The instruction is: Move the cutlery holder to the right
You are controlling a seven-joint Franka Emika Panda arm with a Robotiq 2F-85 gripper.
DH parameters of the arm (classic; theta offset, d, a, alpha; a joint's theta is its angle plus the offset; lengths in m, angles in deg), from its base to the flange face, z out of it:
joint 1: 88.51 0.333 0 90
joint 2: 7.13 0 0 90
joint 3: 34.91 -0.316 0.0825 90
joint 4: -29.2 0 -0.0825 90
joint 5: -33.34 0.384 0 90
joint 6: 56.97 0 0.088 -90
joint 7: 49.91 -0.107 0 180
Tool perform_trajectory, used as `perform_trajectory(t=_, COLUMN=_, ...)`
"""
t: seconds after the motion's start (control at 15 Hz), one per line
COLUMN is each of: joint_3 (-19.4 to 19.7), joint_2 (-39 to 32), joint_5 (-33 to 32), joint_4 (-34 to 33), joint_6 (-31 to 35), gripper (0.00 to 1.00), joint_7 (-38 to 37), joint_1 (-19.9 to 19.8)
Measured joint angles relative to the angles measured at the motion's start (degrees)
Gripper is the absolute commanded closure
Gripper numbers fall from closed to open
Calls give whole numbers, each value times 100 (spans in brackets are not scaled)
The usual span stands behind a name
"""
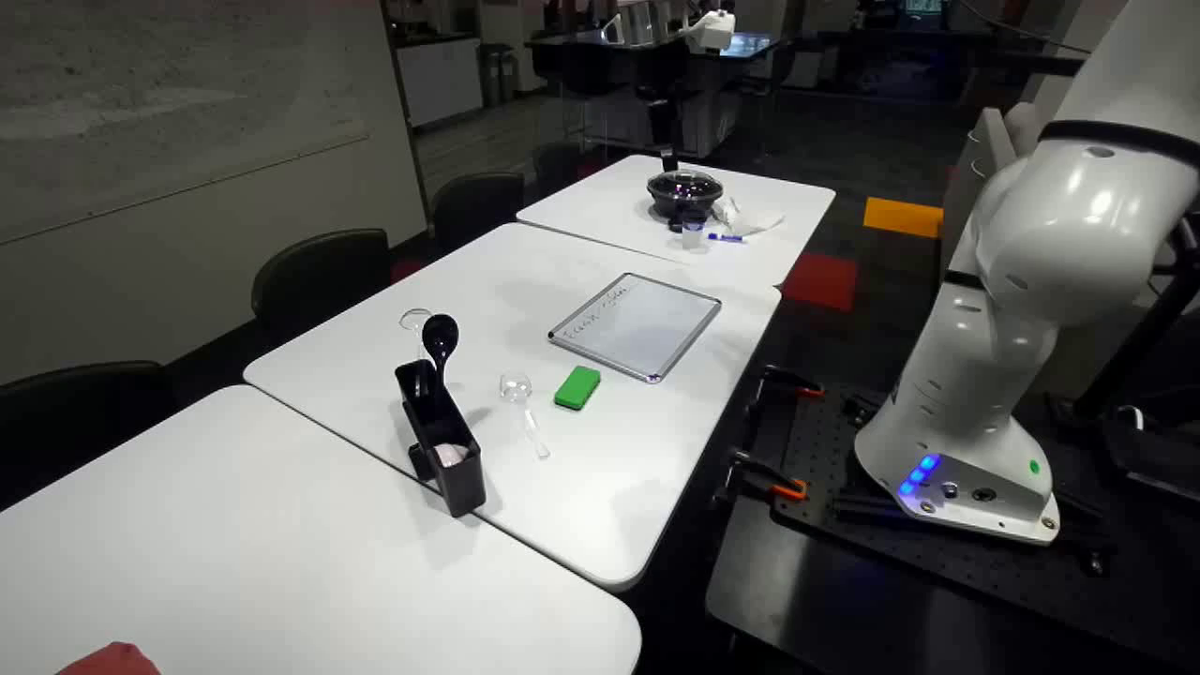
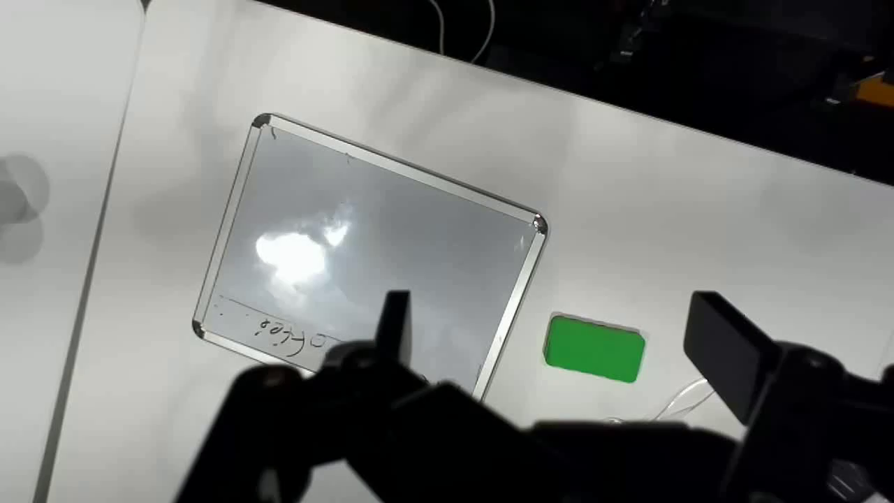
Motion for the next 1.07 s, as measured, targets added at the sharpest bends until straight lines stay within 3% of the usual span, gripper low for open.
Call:
perform_trajectory(t=0.33, joint_3=-6, joint_2=-6, joint_5=67, joint_4=0, joint_6=0, gripper=0, joint_7=0, joint_1=-1)
perform_trajectory(t=0.53, joint_3=-207, joint_2=-96, joint_5=318, joint_4=26, joint_6=116, gripper=0, joint_7=-358, joint_1=55)
perform_trajectory(t=1.07, joint_3=-1206, joint_2=-1274, joint_5=454, joint_4=108, joint_6=1950, gripper=0, joint_7=-3325, joint_1=652)
